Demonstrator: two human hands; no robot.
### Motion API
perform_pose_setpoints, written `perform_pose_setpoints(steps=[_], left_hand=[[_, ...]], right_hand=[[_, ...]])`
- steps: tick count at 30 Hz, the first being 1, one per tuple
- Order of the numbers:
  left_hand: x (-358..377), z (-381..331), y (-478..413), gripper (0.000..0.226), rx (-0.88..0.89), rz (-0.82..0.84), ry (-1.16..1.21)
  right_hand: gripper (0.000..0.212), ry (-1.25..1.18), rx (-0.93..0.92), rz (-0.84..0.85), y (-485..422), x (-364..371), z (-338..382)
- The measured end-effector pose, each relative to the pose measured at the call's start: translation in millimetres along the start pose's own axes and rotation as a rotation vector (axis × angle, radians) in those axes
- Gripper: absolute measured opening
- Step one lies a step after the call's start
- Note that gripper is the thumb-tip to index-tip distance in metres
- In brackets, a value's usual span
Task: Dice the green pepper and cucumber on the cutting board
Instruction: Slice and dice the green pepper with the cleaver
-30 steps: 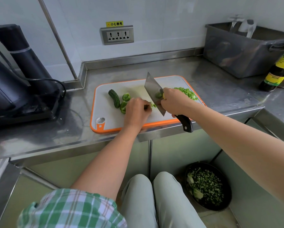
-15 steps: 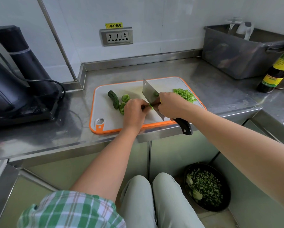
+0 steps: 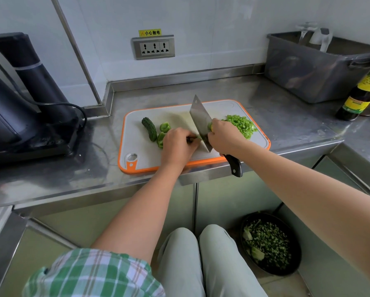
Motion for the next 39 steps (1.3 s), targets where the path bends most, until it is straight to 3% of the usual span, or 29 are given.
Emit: perform_pose_setpoints(steps=[6, 11, 24, 32, 39], left_hand=[[-2.5, 4.3, 1.3, 0.036, 0.018, 0.039, -0.055], [-0.6, 9.4, 0.3, 0.012, 0.019, -0.002, -0.119], [0.2, 9.8, -1.7, 0.019, 0.024, -0.008, -0.127], [3.0, 17.0, -3.5, 0.01, 0.021, -0.02, -0.084], [1.8, 14.7, -2.2, 0.015, 0.021, -0.025, -0.083]], right_hand=[[0.002, 0.002, -0.019, 0.043, 8.1, -13.5, -1.0], [0.006, 0.078, -0.072, 0.08, 15.3, -14.6, 14.0], [0.008, 0.188, -0.07, 0.123, 5.9, 7.8, 22.9], [0.002, 0.004, -0.02, 0.008, 5.9, -3.9, 6.9], [0.003, 0.1, -0.061, 0.134, 15.6, -6.4, 19.5]])
Point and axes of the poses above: each hand's wrist, its own y-axis away from the middle knuckle, its own x-axis out of the palm, z = x × y, the point moved 8 cm from there along -y, towards the middle knuckle, and after that the axes turned 1 degree about -x, right-handed, at the moved point
